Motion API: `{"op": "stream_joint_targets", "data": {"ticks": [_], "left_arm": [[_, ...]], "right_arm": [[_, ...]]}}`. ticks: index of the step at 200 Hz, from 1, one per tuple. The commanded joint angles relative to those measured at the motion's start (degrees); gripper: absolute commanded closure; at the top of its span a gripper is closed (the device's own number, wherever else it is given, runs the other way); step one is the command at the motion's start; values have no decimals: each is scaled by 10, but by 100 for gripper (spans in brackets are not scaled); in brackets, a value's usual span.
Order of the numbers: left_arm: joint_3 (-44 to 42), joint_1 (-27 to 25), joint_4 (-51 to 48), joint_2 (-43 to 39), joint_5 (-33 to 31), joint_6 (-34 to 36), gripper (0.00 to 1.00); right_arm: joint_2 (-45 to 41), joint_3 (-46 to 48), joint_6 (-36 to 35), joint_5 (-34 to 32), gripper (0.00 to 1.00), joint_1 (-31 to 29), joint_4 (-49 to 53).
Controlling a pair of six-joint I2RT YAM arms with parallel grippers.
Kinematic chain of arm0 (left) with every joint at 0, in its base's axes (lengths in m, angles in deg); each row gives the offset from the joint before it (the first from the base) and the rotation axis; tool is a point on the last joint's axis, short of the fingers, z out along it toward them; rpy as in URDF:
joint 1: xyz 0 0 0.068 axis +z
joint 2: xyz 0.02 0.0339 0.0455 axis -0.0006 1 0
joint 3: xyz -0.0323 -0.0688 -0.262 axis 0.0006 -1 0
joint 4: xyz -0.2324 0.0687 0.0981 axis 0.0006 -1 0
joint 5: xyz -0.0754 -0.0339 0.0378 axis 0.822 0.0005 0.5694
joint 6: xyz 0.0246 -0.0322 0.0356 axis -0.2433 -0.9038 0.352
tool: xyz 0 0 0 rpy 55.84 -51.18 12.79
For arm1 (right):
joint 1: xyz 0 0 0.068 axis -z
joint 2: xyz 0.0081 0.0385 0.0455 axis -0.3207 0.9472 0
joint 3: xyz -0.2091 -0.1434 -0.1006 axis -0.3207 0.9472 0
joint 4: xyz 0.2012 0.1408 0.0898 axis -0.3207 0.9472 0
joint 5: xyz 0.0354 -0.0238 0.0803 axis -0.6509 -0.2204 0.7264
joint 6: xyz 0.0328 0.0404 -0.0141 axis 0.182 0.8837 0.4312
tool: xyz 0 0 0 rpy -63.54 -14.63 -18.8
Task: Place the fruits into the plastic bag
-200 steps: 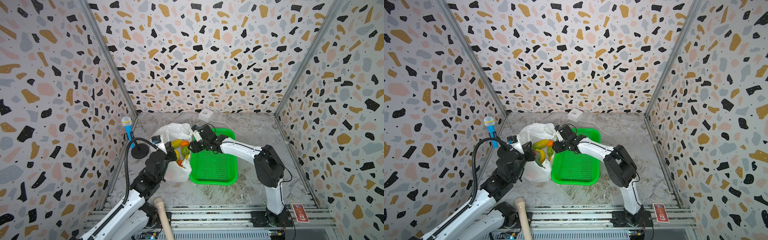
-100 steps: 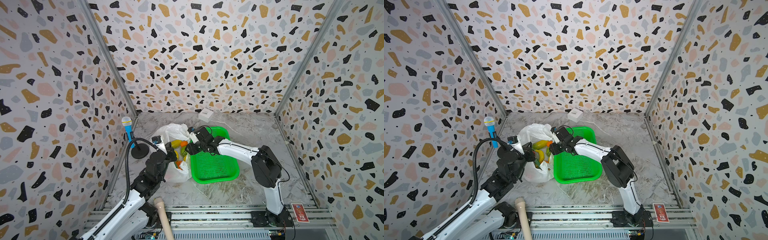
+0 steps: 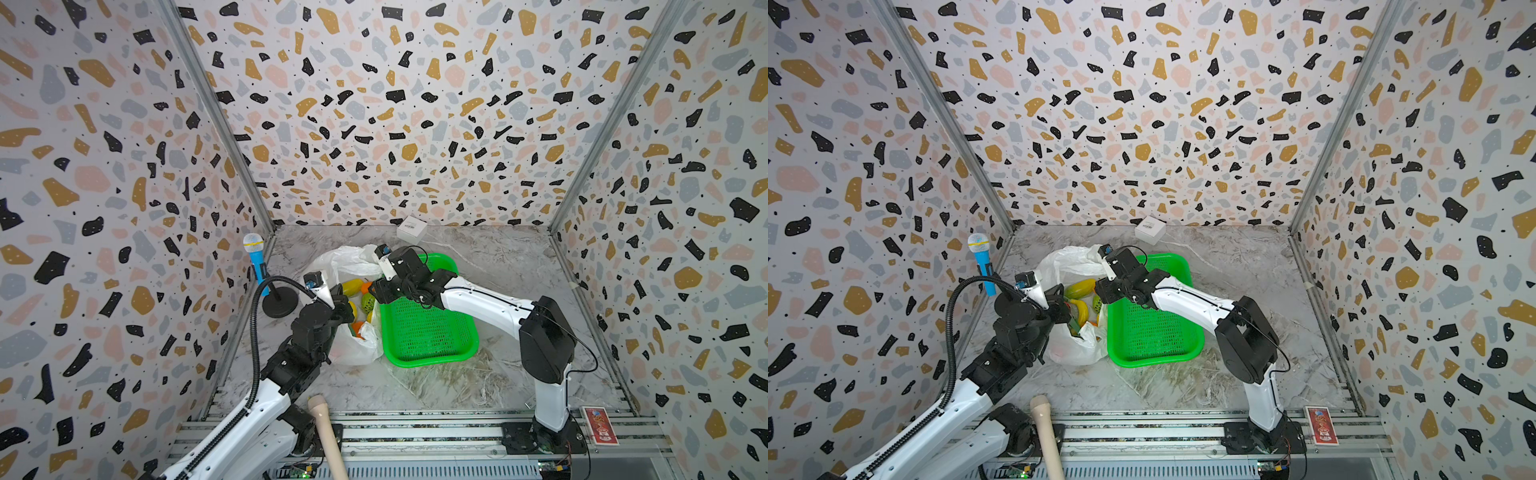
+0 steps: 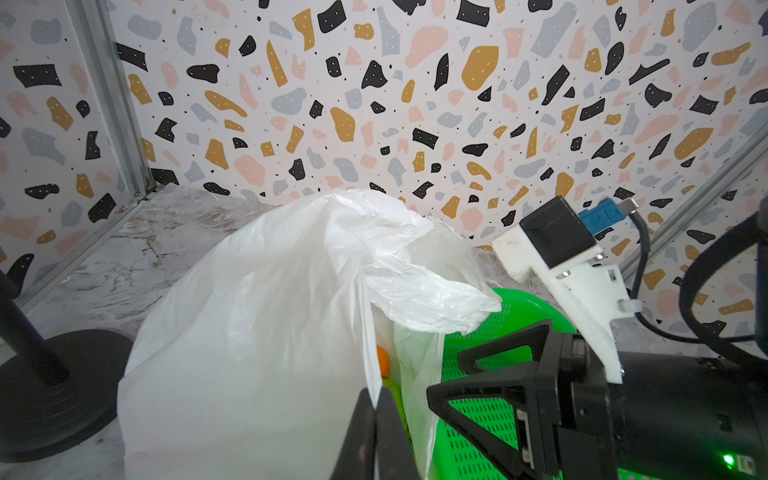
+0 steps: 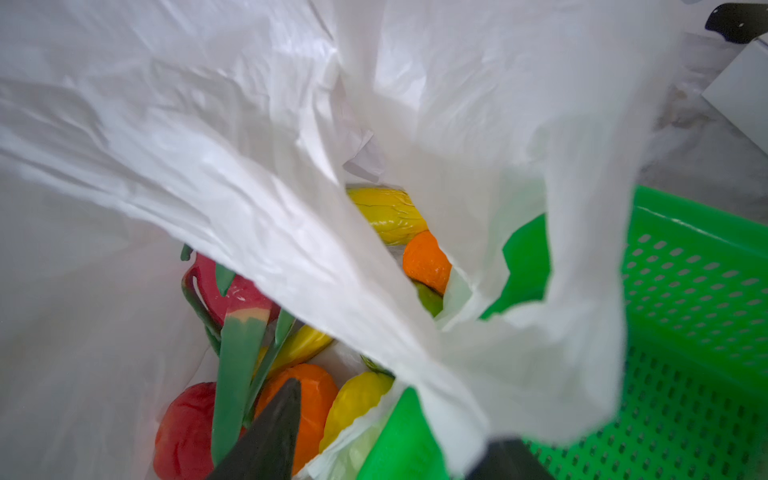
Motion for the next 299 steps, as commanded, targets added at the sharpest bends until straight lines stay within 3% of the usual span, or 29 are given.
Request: {"op": "stream_joint_targets", "data": {"ticks": [1,107,170,195,227,276,299], "left_arm": [[7,-1,10,-3,-2,7,100],[4,-1,7,-7,-7,11,100],[0,-1,7,-8,-5,9,100],[0,-1,7,-9,-5,10,100],[1,0,7,-11,-7,11,100],[29,0,-16,-7,-15,6,100],[57,1,-37,7,14,26,100]], "right_arm": [[12,-30,6,16,40,-1,13],[58,-47,17,55,45,-1,1],[93,-87,13,33,49,-2,19],[114,-109,13,-11,62,-2,43],[113,-110,-1,-31,100,-1,45],[-3,-21,-16,-18,100,6,-28],[-54,15,-12,-6,100,25,-25]]}}
